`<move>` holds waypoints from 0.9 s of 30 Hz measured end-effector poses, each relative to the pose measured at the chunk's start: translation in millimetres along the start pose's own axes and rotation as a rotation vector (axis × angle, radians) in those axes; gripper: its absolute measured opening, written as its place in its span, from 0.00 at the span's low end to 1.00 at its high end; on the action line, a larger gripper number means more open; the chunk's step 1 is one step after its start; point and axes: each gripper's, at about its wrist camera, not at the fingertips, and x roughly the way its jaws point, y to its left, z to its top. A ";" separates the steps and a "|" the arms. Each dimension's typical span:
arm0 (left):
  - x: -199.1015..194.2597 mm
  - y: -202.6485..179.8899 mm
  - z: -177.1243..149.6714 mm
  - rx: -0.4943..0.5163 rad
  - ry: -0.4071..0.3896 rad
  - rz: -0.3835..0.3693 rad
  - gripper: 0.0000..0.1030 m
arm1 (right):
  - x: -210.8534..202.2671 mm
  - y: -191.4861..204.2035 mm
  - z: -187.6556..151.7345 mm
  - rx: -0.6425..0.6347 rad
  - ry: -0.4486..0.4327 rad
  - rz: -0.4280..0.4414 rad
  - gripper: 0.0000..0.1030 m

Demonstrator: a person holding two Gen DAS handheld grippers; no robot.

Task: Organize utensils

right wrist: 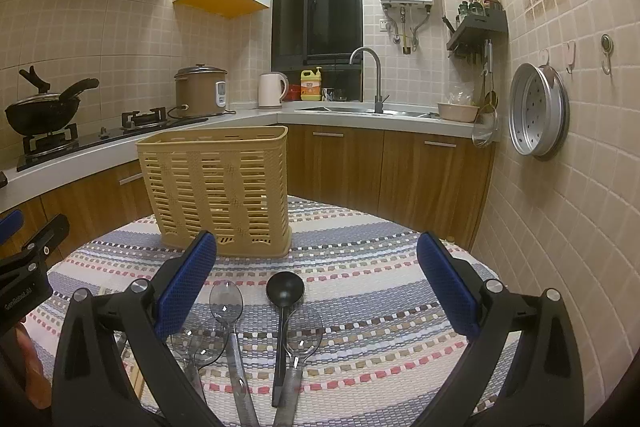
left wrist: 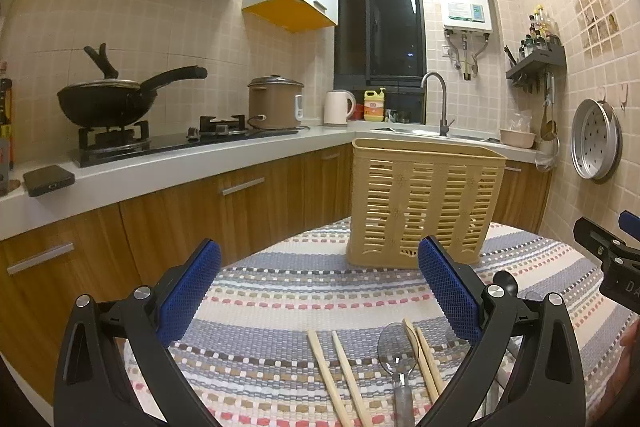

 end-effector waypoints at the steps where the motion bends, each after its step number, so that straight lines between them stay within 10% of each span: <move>1: 0.2 0.3 0.1 0.000 0.002 0.001 0.93 | -0.5 0.3 0.3 -0.001 -0.001 -0.001 0.93; 27: 3.0 3.2 -1.6 -0.007 0.011 0.007 0.93 | -0.5 -1.7 0.3 0.004 0.000 0.003 0.93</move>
